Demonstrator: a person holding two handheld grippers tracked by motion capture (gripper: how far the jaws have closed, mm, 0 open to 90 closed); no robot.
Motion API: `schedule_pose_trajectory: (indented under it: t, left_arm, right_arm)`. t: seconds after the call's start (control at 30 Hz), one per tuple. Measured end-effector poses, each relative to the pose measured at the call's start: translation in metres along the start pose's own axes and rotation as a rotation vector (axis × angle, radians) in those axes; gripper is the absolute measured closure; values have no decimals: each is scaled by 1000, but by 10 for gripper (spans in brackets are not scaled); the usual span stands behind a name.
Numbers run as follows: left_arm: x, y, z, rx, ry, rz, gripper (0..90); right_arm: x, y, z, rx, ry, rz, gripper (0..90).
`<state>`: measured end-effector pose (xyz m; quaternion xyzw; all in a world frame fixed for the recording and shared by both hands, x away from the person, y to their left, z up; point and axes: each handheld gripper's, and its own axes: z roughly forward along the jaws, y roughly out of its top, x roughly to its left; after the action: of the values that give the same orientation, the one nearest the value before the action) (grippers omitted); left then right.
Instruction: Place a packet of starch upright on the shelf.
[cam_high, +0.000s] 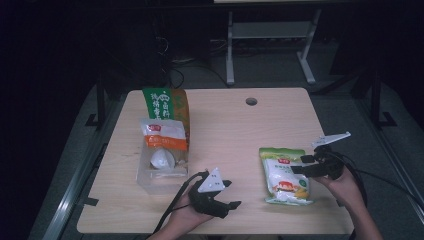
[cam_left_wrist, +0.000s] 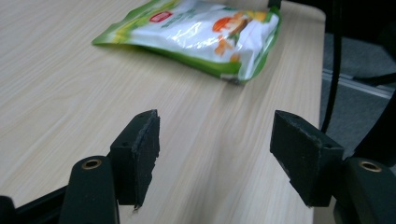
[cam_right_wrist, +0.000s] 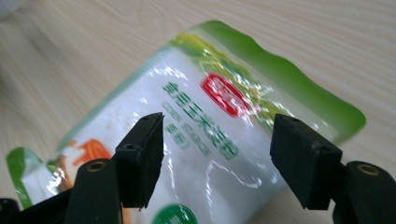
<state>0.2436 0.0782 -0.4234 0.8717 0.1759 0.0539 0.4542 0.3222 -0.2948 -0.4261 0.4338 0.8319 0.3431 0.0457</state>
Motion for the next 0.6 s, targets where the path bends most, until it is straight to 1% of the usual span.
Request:
schedule_pose_trajectory:
  t: [0.03,0.1,0.13,0.17,0.2,0.3,0.33,0.37,0.4,0.43,0.47,0.5,0.53,0.57,0.6]
  left_arm:
    - [0,2,2,1,-1,5,328]
    - [0,4,4,1,-5,0,327]
    - [0,5,7,0,-9,0,324]
    - [1,7,8,-3,-14,-2,321]
    - [1,11,11,-10,-34,-17,320]
    - [0,15,15,-17,-40,-18,313]
    - [-1,18,19,-13,-47,-14,310]
    - [-1,18,19,-13,-47,-14,306]
    - [-1,20,23,-5,-50,-11,304]
    - [-1,20,23,-5,-50,-11,303]
    - [-2,21,27,4,-52,-11,301]
    - [-2,21,27,4,-52,-11,300]
    - [-2,22,29,7,-56,-14,300]
    - [-2,22,29,7,-56,-14,300]
    - [-3,21,30,7,-58,-17,300]
  right_arm:
    - [-2,-3,0,4,-5,2,345]
    - [-4,-5,0,10,-11,9,345]
    - [-8,-10,1,11,-14,24,345]
    - [-10,-12,1,11,-15,36,345]
    - [-12,-14,1,15,-19,40,345]
    - [-15,-19,2,21,-24,54,348]
    - [-19,-22,3,27,-18,74,361]
    - [-19,-24,3,30,-17,86,373]
    - [-20,-25,4,34,-11,91,389]
    - [-20,-25,4,34,-11,91,389]
    - [-22,-28,5,19,11,105,422]
    - [-22,-28,5,19,11,105,422]
    - [-24,-31,6,2,28,121,456]
    - [-24,-31,6,2,28,121,456]
    - [-24,-32,6,-5,26,142,471]
